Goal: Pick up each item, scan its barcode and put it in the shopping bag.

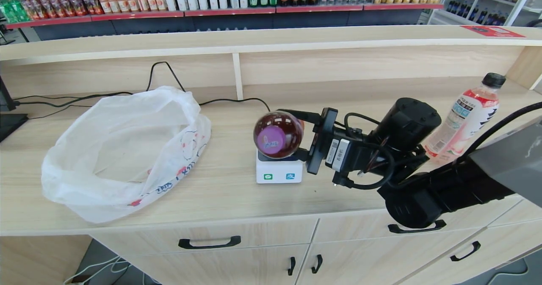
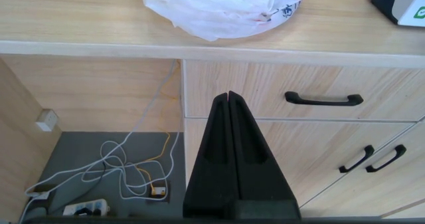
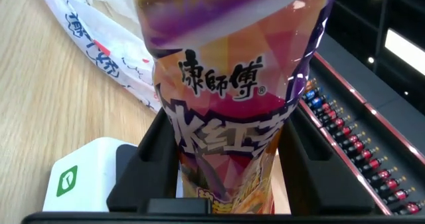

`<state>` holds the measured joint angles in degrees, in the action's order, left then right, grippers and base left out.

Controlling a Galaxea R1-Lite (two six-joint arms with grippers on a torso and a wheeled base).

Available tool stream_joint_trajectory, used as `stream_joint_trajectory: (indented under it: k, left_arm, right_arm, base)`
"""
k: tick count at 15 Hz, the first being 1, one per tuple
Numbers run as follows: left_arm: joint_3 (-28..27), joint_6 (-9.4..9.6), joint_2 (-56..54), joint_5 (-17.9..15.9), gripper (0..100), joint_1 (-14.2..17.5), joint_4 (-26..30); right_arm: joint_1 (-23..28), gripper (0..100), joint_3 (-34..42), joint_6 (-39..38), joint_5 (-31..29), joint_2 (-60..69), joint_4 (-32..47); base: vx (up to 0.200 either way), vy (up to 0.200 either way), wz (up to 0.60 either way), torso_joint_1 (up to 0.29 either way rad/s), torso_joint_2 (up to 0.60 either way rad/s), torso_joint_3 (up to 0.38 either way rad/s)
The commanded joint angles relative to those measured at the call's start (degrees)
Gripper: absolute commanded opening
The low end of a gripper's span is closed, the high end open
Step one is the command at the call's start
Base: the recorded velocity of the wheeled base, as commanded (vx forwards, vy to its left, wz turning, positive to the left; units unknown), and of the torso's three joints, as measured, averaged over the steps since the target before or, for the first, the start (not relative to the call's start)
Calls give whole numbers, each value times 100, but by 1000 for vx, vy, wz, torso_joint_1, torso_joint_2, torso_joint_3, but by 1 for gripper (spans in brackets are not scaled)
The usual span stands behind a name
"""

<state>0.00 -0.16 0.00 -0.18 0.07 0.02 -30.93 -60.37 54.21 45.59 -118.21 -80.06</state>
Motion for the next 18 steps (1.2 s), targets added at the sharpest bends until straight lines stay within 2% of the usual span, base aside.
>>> stream_joint_trajectory:
  k: [1, 18]
  left_arm:
    - [0, -2, 0, 1, 0, 1, -2]
    - [0, -2, 0, 1, 0, 1, -2]
  right_arm:
    - [8, 0, -10, -7, -7, -9, -10]
    - [8, 0, 95, -253, 20, 61, -107]
  base:
    - [0, 0, 0, 0, 0, 0]
    - [0, 0, 0, 0, 0, 0]
